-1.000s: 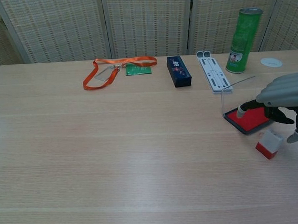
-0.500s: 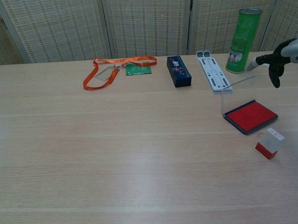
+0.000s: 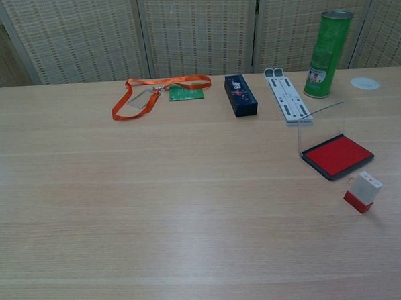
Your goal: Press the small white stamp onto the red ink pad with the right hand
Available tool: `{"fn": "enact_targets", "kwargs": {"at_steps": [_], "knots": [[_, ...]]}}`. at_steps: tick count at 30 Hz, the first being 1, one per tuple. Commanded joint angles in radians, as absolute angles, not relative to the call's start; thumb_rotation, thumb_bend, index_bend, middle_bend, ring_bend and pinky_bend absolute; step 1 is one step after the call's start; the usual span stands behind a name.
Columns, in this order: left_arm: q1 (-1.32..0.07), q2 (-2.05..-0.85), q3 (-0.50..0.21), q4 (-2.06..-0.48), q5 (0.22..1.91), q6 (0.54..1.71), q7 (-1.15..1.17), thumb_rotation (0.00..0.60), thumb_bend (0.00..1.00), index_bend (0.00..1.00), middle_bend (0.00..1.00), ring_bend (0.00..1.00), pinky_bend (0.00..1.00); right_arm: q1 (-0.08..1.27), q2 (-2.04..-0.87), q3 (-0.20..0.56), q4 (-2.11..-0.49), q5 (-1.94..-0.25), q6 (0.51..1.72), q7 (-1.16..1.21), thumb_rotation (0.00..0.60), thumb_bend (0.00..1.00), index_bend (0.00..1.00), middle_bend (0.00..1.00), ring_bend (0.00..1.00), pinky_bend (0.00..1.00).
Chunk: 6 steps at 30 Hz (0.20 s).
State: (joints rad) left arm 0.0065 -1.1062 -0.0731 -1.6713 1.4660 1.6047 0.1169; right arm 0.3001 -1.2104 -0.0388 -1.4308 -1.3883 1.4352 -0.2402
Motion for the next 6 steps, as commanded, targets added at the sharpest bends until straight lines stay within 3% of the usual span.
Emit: {"fn": "enact_targets", "kwargs": {"at_steps": [1,6], "knots": [[-0.003,-1.100,-0.075,-1.662,1.468,1.589,0.088,0.600,0.23,0.00,0.06,0.08,0.26,0.240,-1.242,-0.019,-1.410,-1.376,1.501,-0.243,0.600,0.12,0.01,0.13,0.07,0.00],[-0.019,-1.094,-0.079,-1.648,1.464,1.560,0.054,0.600,0.23,0.00,0.06,0.08,0.26,0.210,-1.220,-0.014,-1.441,-1.386,1.512,-0.216,0.600,0.12,0.01,0.13,0.06,0.00]]}}
